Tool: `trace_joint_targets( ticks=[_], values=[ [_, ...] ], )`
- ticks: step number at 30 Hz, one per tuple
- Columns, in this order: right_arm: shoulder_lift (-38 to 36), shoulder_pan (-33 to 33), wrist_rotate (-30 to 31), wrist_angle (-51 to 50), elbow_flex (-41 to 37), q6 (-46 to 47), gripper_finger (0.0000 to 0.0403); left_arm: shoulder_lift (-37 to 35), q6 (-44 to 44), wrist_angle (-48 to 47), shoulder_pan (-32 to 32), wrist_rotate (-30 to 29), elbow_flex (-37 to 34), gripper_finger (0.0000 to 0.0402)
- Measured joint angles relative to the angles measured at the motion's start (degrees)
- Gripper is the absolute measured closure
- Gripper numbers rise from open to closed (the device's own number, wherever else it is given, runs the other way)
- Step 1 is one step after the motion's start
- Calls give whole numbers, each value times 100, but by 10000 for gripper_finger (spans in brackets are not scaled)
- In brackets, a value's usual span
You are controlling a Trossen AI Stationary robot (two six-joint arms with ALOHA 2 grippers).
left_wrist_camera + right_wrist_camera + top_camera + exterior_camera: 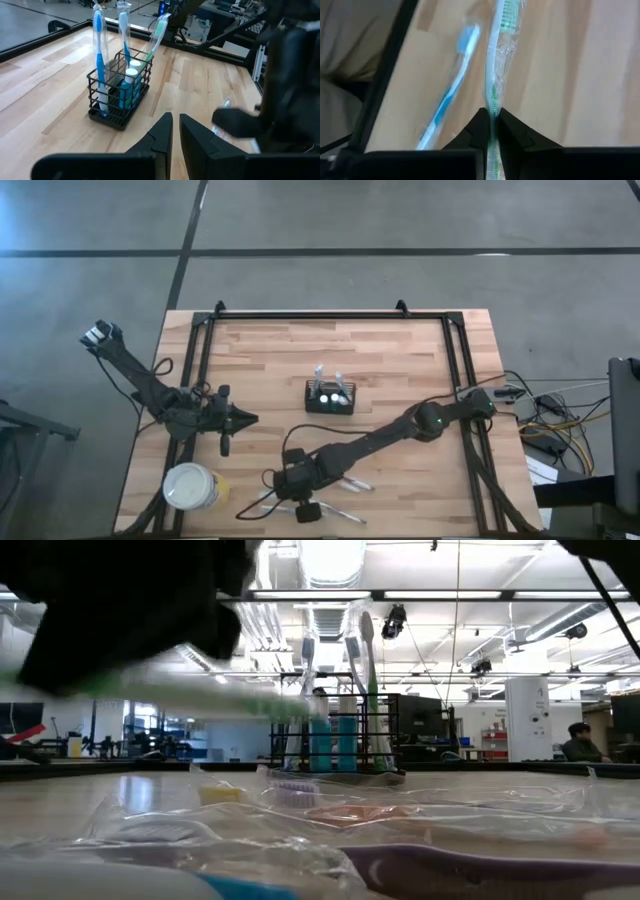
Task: Pick & Place toothbrushing station
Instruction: Put the green toothbrush into the wire organizer
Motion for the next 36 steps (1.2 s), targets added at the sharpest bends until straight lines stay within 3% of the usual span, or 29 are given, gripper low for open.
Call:
trace_joint_targets(
  ticks=[6,11,17,22,36],
  values=[
    [-612,155,565,-48,-11,-645,384,-4,27,-38,-2,51,0,364],
    [-1364,273,577,9,-67,-1062,385,0,7,-56,-2,378,0,364],
    [-2646,291,746,468,-876,-1364,385,4,4,-112,-2,508,-7,364],
    [-4312,293,749,2099,-2641,-1543,385,51,9,-193,-2,507,-20,364],
    [-9000,293,1343,7092,-9402,-1160,385,62,202,-50,-2,257,-214,364]
  ],
)
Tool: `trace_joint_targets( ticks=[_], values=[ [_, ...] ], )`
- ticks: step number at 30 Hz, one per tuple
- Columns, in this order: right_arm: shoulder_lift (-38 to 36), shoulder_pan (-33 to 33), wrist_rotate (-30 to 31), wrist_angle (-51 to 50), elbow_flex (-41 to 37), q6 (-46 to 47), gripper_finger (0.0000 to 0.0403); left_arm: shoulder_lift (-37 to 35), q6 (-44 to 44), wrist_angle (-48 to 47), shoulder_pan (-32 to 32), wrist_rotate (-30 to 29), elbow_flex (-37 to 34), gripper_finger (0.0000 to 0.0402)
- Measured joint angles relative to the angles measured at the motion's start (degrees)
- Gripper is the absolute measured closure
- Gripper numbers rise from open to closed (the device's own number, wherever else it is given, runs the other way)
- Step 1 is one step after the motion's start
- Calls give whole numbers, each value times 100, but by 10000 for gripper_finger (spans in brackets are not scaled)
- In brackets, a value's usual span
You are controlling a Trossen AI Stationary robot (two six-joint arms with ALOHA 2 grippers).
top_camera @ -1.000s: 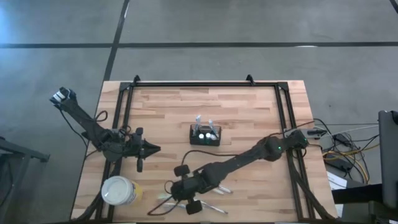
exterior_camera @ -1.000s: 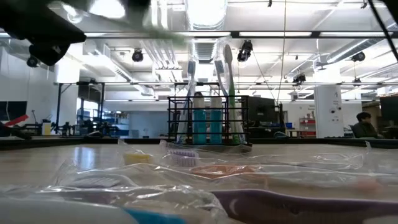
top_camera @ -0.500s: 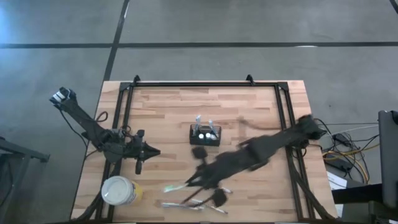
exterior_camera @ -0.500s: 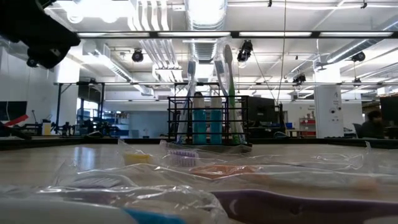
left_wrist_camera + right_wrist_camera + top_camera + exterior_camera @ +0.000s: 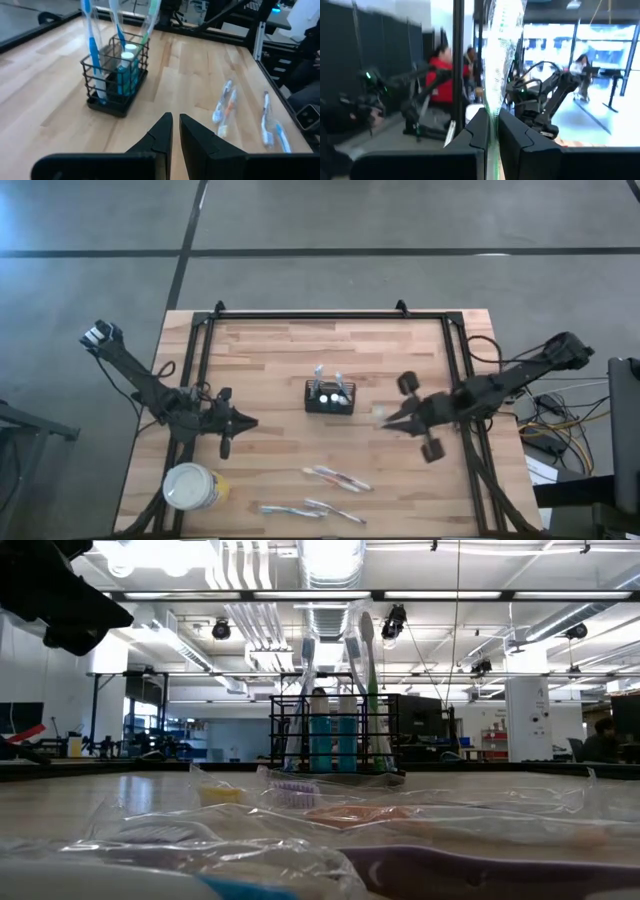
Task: Pick & Place toothbrushing station
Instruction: Put the green toothbrush into the wire organizer
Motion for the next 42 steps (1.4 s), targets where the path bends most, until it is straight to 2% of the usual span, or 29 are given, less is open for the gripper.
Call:
trace_joint_targets(
  ticks=[4,8,13,16,22,33,38,42],
  values=[
    [-860,0,278,1120,-1459,164,385,5,141,12,2,-138,0,364],
    [-1422,-2,389,2119,-2562,268,385,5,161,16,0,-214,0,364],
    [-1799,-2,456,3309,-3501,167,385,5,247,80,1,-360,0,364],
    [-1968,0,492,3494,-3768,74,385,5,484,241,2,-427,0,364],
    [-2698,-4,1015,3273,-3964,-355,385,-4,1281,625,0,-426,0,364],
    [-4873,-4,1032,650,-3846,-681,385,-359,2191,966,4,-619,0,365],
    [-5321,-4,1032,141,-3888,-853,385,-602,2597,1286,4,-574,-2,370],
    [-5430,-2,1028,65,-4036,-886,385,-861,3026,1767,4,-222,-23,389]
  ],
)
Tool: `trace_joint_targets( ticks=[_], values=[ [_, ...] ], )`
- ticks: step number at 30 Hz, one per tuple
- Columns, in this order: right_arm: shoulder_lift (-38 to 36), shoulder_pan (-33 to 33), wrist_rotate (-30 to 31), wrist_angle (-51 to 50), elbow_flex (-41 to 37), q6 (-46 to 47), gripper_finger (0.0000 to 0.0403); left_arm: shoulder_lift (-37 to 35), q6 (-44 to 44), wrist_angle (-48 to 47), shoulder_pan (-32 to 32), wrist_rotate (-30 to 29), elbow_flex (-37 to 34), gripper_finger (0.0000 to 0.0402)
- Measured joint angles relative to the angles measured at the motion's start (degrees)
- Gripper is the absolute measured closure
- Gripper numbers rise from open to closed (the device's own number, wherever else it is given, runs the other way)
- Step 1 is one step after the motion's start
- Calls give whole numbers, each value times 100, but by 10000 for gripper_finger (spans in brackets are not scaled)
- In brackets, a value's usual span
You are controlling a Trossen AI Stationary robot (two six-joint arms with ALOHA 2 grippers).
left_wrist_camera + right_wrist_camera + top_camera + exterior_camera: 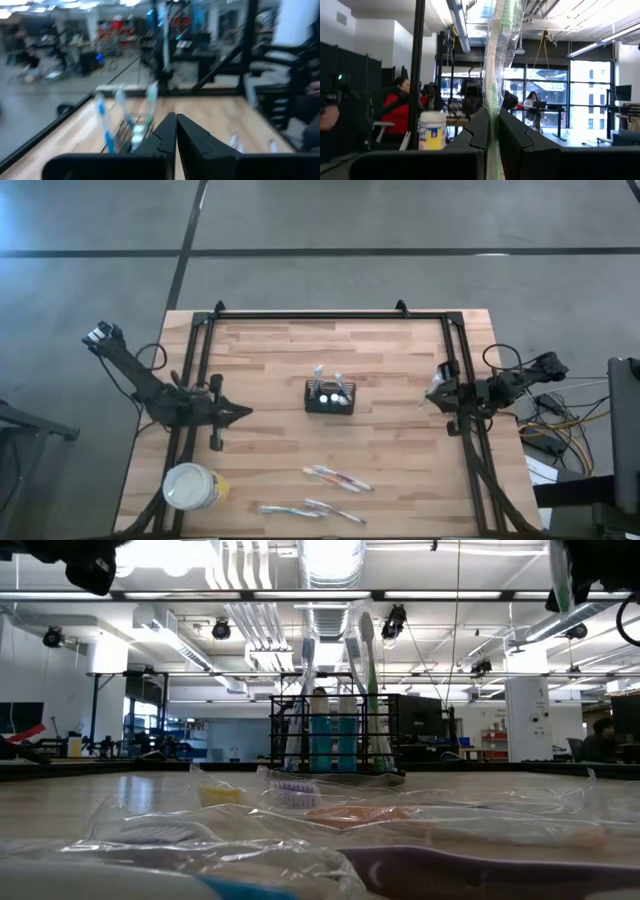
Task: Pick & Place toothbrushing station
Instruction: Put the green toothbrush into the wire organizer
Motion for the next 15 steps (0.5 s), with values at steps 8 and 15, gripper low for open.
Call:
trace_joint_targets(
  ticks=[8,15],
  values=[
    [83,2,1,-320,-4,182,385,-443,406,81,3,454,-345,394],
    [219,-2,4,-351,-4,0,385,-589,699,56,104,396,-450,397]
  ],
)
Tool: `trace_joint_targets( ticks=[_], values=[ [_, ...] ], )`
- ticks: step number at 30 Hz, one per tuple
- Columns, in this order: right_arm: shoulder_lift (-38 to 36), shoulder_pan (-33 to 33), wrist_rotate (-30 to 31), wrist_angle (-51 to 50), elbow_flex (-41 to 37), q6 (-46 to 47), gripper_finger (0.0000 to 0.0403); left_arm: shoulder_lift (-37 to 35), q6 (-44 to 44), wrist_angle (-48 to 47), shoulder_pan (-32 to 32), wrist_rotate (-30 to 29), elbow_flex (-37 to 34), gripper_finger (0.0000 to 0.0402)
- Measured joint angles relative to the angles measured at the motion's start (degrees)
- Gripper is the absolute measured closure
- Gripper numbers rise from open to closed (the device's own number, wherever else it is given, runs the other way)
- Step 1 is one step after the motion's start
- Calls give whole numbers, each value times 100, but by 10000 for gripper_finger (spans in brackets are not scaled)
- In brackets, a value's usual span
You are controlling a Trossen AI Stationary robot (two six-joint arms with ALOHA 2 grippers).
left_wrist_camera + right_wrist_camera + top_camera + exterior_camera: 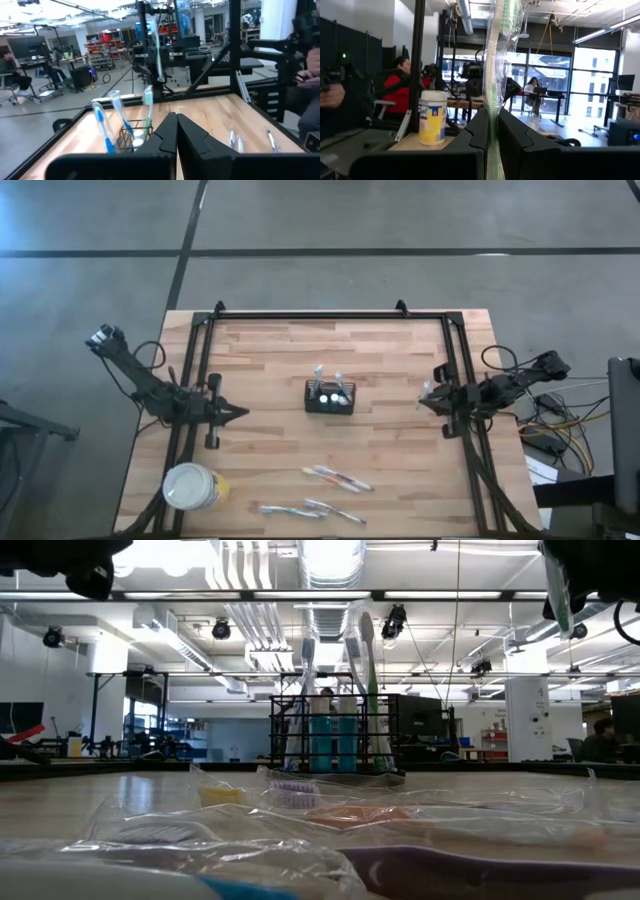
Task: Pick & Place toothbrushing station
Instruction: Put the green toothbrush into the wire organizer
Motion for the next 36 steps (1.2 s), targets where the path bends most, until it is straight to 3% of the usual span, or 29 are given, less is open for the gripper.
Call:
trace_joint_targets(
  ticks=[8,13,23,28,36],
  values=[
    [96,-33,28,122,0,-190,385,-4,-111,192,259,-47,-2,394],
    [261,-177,212,515,2,-78,385,71,-597,262,745,-79,150,397],
    [1662,-444,120,2112,4,-46,385,1284,-748,237,2068,1629,1180,393],
    [2454,-444,116,2484,268,-74,385,2103,-637,240,2503,1729,1873,389],
    [3840,-507,-70,2407,1408,-280,385,3242,-312,270,2769,2456,2780,318]
  ],
)
